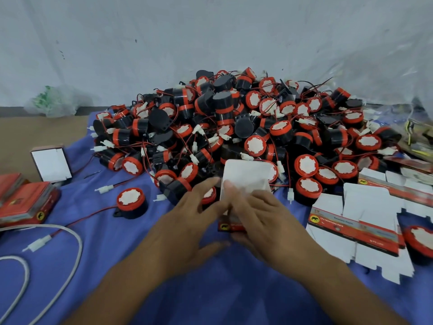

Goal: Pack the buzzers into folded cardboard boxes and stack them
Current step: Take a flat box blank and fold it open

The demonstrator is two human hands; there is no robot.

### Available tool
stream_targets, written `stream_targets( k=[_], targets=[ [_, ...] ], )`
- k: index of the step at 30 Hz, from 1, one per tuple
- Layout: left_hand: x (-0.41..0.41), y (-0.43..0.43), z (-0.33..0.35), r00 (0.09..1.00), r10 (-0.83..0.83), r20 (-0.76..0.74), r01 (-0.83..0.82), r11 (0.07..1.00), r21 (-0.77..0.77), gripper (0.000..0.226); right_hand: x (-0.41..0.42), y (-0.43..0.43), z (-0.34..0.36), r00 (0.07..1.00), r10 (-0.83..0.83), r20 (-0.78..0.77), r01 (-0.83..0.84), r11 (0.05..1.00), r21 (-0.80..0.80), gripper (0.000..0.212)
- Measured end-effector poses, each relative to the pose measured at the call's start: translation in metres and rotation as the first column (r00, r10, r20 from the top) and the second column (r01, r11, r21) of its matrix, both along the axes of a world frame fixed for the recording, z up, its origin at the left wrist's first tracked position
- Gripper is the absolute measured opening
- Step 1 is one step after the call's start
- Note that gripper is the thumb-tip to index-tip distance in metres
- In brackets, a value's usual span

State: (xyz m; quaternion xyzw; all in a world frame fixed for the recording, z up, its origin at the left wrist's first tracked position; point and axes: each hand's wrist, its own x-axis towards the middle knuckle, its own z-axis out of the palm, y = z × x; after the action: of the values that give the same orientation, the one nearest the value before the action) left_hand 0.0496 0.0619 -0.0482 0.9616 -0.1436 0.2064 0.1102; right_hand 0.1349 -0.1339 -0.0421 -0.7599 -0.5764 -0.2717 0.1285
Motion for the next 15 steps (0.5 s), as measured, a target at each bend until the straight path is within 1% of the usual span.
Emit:
stream_targets(
  k=[1,2,3,5,6,7,8,9,10,12,13,15],
  targets=[
    [0.001,-0.002,-0.001,1.0,0.025,0.013,-0.026,0.998,0.064,0.064,0.001,0.0,-0.004,0.999,-0.004,0.045,0.004,1.0,-0.02,0.077],
    [0.001,-0.003,-0.001,0.998,0.058,0.018,-0.06,0.99,0.124,0.055,0.002,-0.001,-0.008,0.998,-0.017,0.057,0.02,0.999,-0.044,0.068],
    [0.002,-0.003,0.0,0.996,0.082,0.017,-0.084,0.982,0.17,0.044,0.003,-0.002,-0.01,0.998,-0.052,0.045,0.054,0.997,-0.053,0.057],
    [0.003,-0.005,0.002,0.997,0.076,0.018,-0.078,0.973,0.217,0.028,0.001,-0.003,-0.011,0.982,-0.187,-0.04,0.184,0.981,-0.068,0.035],
    [0.004,-0.006,0.002,0.998,0.061,0.025,-0.065,0.971,0.231,0.026,-0.001,-0.003,-0.009,0.956,-0.28,-0.085,0.27,0.956,-0.114,0.034],
    [0.004,-0.007,0.002,0.998,0.053,0.035,-0.06,0.968,0.244,0.027,-0.004,-0.001,-0.008,0.927,-0.358,-0.111,0.333,0.923,-0.193,0.034],
    [0.005,-0.008,0.001,0.997,0.064,0.052,-0.075,0.966,0.248,0.031,-0.007,0.002,-0.007,0.896,-0.43,-0.109,0.392,0.883,-0.258,0.03],
    [0.007,-0.008,0.0,0.994,0.092,0.057,-0.103,0.966,0.238,0.038,-0.011,0.004,-0.009,0.866,-0.488,-0.108,0.433,0.841,-0.324,0.023],
    [0.008,-0.009,-0.001,0.991,0.119,0.056,-0.129,0.968,0.215,0.044,-0.014,0.007,-0.013,0.827,-0.541,-0.157,0.447,0.799,-0.402,0.022],
    [0.008,-0.01,-0.003,0.986,0.168,-0.02,-0.163,0.974,0.159,0.047,-0.014,0.007,-0.025,0.747,-0.596,-0.295,0.451,0.78,-0.434,0.038],
    [0.008,-0.009,-0.008,0.982,0.178,-0.065,-0.172,0.981,0.093,0.049,-0.016,0.008,-0.028,0.737,-0.594,-0.322,0.442,0.785,-0.434,0.045],
    [0.007,-0.009,-0.018,0.982,0.145,-0.123,-0.161,0.977,-0.137,0.05,-0.02,0.013,-0.028,0.751,-0.581,-0.313,0.437,0.793,-0.423,0.048]
  ],
)
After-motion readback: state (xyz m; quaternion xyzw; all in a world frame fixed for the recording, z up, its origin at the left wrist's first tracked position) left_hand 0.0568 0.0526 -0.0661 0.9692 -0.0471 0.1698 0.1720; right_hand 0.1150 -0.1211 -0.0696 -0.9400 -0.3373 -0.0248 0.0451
